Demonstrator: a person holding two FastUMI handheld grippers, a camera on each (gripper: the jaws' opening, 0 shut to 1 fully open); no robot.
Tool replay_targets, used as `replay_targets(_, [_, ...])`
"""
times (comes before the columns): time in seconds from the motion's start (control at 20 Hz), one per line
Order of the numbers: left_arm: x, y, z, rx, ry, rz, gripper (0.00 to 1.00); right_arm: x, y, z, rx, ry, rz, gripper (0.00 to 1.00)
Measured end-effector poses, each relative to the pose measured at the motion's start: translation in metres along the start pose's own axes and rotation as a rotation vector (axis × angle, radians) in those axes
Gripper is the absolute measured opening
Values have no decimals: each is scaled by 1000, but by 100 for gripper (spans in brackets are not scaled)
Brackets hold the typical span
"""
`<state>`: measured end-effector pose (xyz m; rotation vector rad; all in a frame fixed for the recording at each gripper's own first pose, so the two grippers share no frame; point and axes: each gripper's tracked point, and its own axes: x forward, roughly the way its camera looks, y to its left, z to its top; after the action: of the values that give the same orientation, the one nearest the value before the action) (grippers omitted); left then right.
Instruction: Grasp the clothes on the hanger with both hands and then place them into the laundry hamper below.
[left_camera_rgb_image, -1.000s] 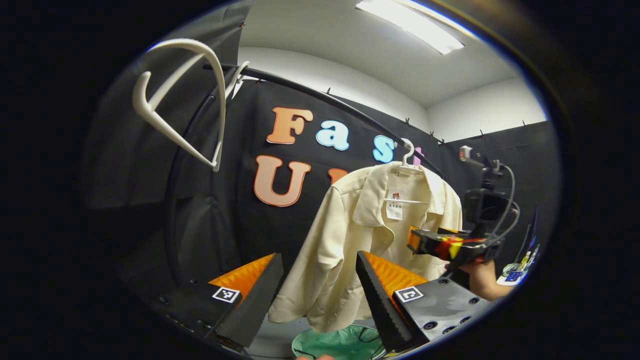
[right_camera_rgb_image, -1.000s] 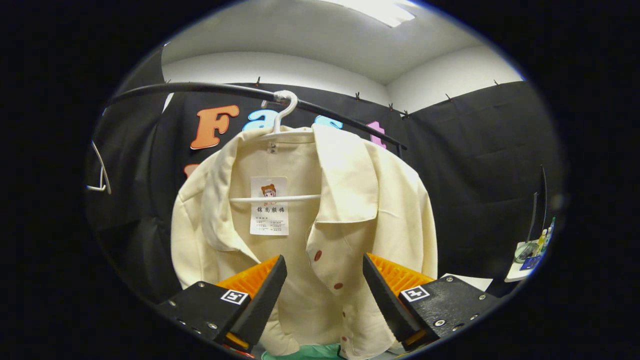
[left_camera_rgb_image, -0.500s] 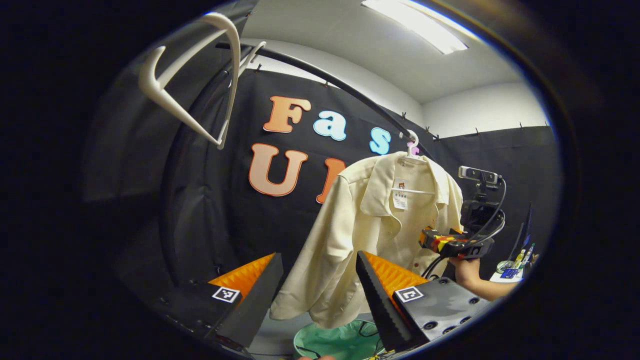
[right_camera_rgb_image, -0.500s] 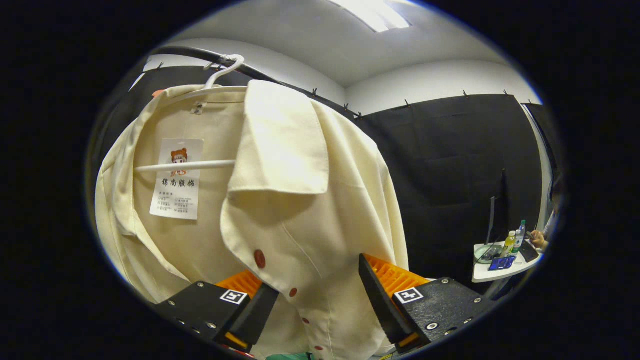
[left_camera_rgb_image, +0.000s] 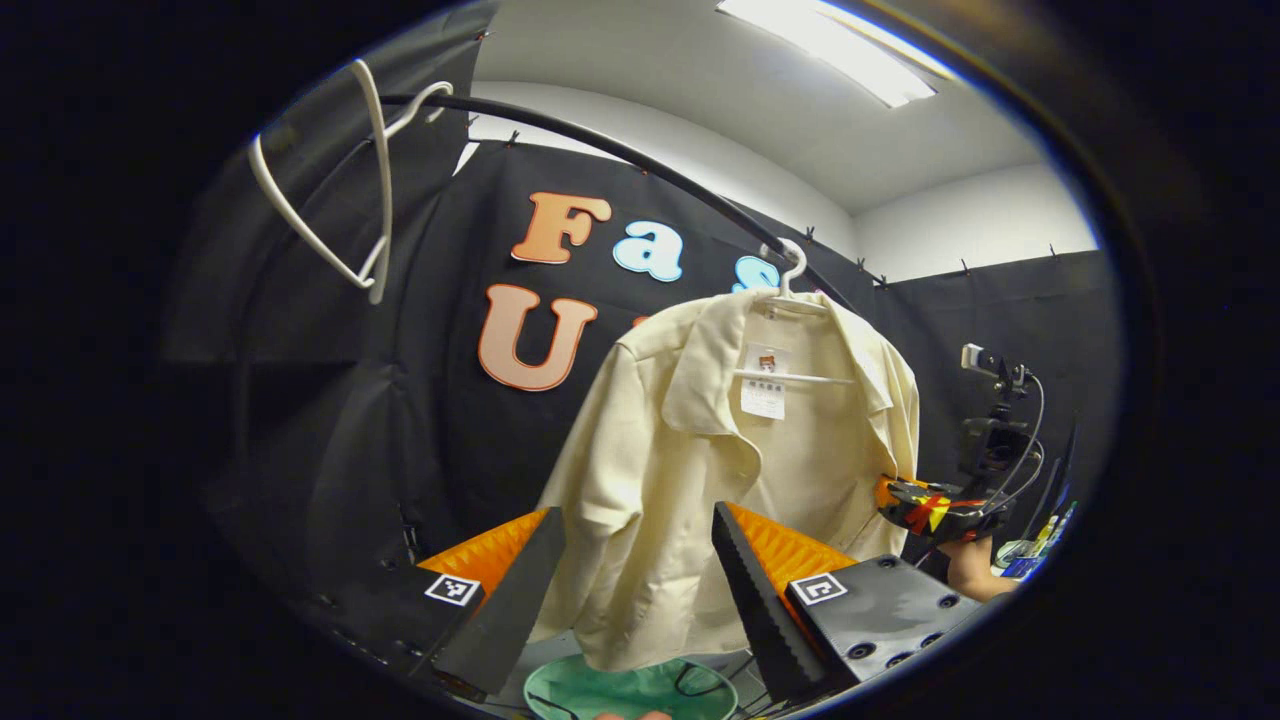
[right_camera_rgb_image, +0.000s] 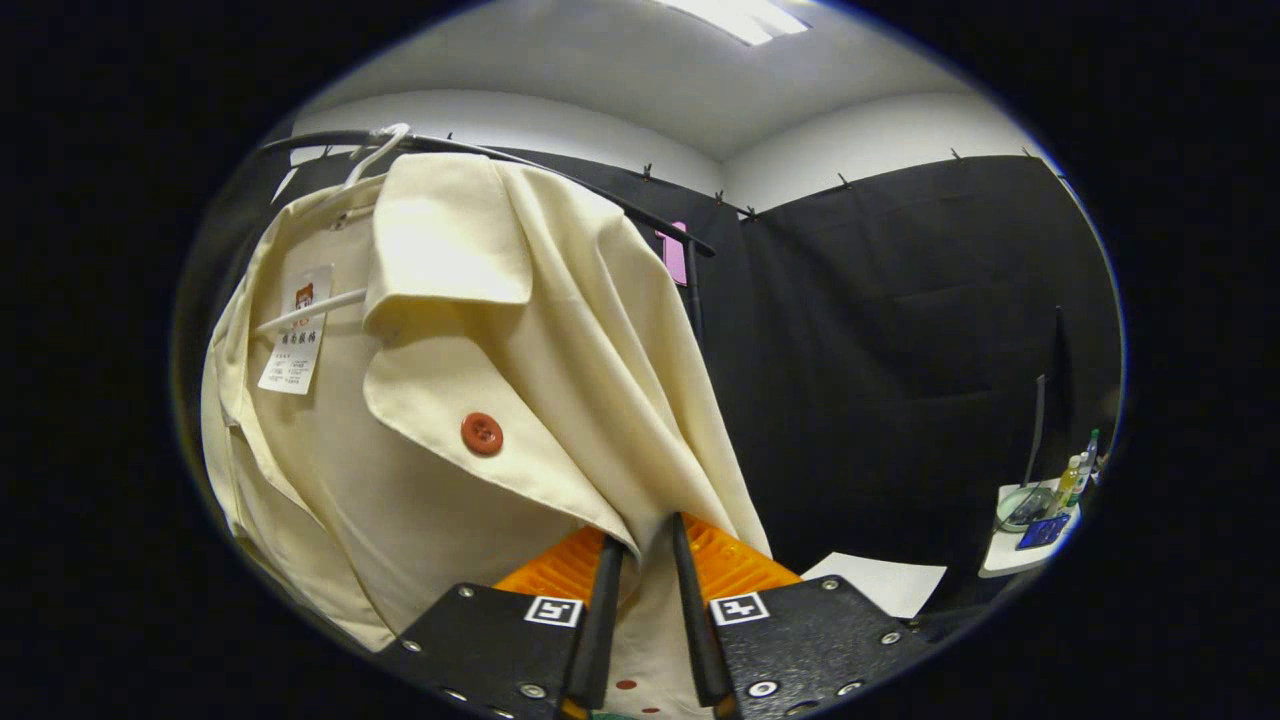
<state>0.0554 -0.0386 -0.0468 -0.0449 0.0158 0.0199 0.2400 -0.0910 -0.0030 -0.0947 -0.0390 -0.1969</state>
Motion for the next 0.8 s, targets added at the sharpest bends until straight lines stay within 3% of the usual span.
replay_targets(0.05, [12, -11, -6, 15, 1, -11, 97, -5, -2, 2, 13, 3, 41, 14])
replay_targets(0.15, [41, -38, -12, 47, -7, -52, 97, -18, -3, 4, 31, 14, 116, 3])
replay_targets(0.3, [91, -70, -27, 97, -11, -86, 97, -42, -10, 10, 54, 17, 162, 0])
replay_targets(0.5, [143, -98, -46, 136, -79, -104, 97, -60, -14, 14, 52, 11, 167, 0])
replay_targets(0.55, [151, -94, -49, 166, -100, -68, 100, -63, -13, 16, 43, 11, 165, 0])
replay_targets(0.8, [175, -55, -53, 306, -154, 162, 96, -65, -10, 20, 36, 20, 146, 0])
